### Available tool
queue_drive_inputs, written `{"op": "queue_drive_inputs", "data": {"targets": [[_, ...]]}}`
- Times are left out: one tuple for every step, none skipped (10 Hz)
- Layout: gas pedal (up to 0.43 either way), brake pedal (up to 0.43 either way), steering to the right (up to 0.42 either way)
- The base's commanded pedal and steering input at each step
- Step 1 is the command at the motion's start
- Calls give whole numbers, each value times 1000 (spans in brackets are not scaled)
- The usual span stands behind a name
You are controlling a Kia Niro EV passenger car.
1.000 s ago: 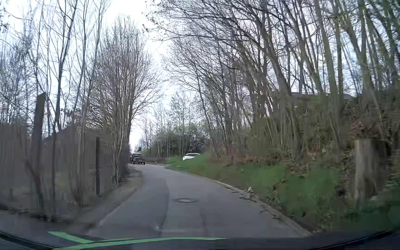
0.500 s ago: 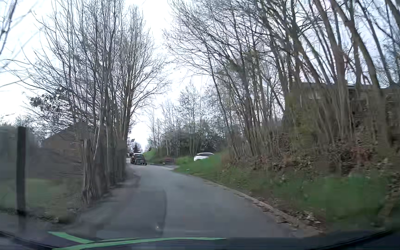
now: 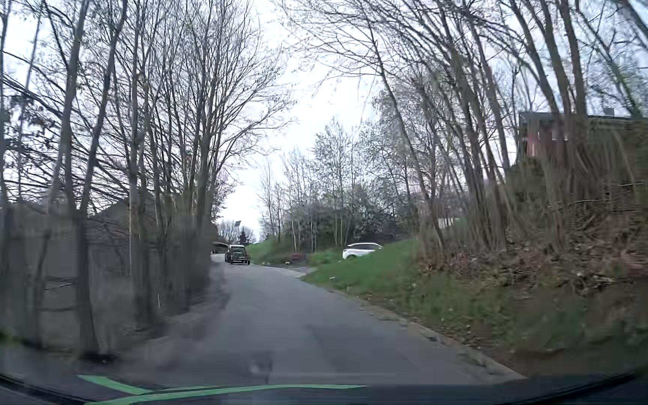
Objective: Follow the waypoints while adhering to traffic rules and regulations
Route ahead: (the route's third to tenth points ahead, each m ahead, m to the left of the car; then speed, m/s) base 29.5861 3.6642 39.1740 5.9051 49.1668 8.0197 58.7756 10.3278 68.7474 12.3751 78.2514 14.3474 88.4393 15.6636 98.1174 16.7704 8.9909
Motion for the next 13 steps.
{"op": "queue_drive_inputs", "data": {"targets": [[240, 0, -59], [228, 0, -59], [209, 0, -59], [209, 0, -59], [209, 0, -59], [197, 0, -59], [197, 0, -59], [197, 0, -59], [197, 0, -58], [197, 0, -54], [197, 0, -52], [197, 0, -50], [197, 0, -46]]}}
